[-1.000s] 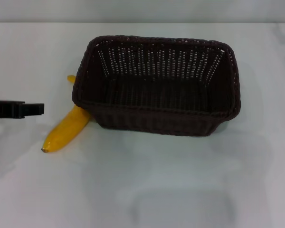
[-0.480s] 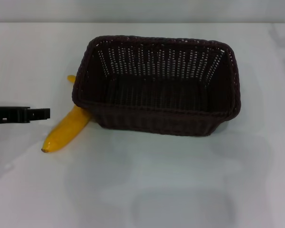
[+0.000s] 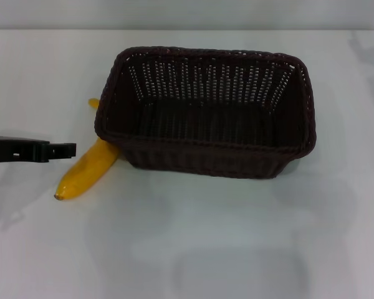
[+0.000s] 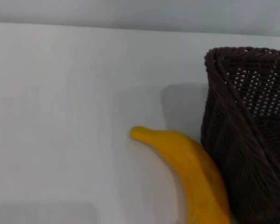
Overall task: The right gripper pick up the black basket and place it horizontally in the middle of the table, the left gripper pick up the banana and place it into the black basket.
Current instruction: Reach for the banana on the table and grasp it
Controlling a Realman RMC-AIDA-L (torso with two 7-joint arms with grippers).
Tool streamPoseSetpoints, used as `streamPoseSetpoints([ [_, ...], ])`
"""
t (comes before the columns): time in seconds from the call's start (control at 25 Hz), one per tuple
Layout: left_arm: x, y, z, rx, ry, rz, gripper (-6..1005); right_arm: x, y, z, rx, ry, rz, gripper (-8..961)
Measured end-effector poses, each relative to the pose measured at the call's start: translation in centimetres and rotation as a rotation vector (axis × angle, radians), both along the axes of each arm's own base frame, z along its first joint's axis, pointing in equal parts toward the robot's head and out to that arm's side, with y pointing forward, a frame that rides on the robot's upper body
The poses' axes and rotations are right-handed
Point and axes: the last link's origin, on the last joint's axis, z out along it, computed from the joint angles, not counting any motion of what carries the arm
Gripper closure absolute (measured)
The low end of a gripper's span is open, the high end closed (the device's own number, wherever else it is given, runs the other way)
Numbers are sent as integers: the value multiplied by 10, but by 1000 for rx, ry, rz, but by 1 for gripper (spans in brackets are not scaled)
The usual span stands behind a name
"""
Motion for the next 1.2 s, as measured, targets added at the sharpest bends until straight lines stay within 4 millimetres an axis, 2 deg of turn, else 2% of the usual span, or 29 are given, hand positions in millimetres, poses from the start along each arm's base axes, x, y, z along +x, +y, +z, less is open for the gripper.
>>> streamPoseSetpoints([
  [0.64, -5, -3, -5, -44, 9, -13, 317, -3, -2, -10, -31, -6, 9, 203],
  [1.2, -14, 10, -15, -65, -13, 4, 318, -1, -4, -13, -38, -5, 6, 203],
])
